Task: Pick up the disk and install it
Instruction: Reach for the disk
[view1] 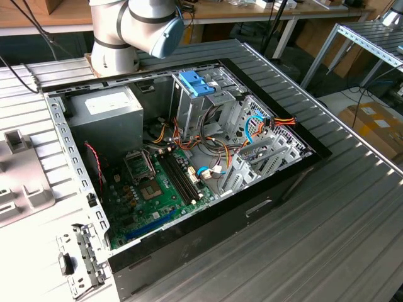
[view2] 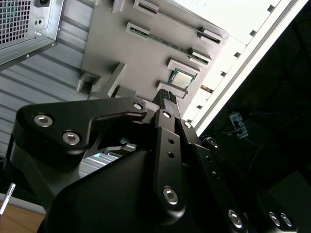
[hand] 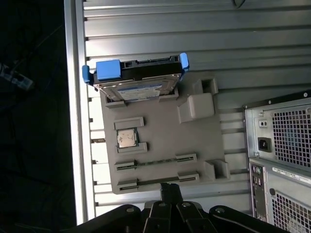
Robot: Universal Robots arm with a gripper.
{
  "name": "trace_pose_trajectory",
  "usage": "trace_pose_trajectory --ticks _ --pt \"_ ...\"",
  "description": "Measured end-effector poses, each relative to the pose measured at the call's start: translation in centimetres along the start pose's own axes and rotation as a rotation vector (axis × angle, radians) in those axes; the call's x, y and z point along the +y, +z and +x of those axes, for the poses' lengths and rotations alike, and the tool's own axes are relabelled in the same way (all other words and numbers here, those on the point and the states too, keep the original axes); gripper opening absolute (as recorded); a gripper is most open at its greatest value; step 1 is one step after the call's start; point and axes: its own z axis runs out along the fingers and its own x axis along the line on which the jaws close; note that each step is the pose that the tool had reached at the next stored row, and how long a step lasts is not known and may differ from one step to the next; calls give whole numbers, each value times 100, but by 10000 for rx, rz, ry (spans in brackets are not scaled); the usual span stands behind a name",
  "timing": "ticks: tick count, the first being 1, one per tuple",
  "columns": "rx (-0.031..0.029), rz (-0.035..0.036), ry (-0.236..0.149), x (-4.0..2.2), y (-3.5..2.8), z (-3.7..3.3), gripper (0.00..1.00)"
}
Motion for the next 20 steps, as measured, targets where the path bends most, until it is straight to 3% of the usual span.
trace_pose_trajectory --ticks 10,20 --pt "0 0 0 49 11 87 11" --pt "0 0 0 149 31 98 11"
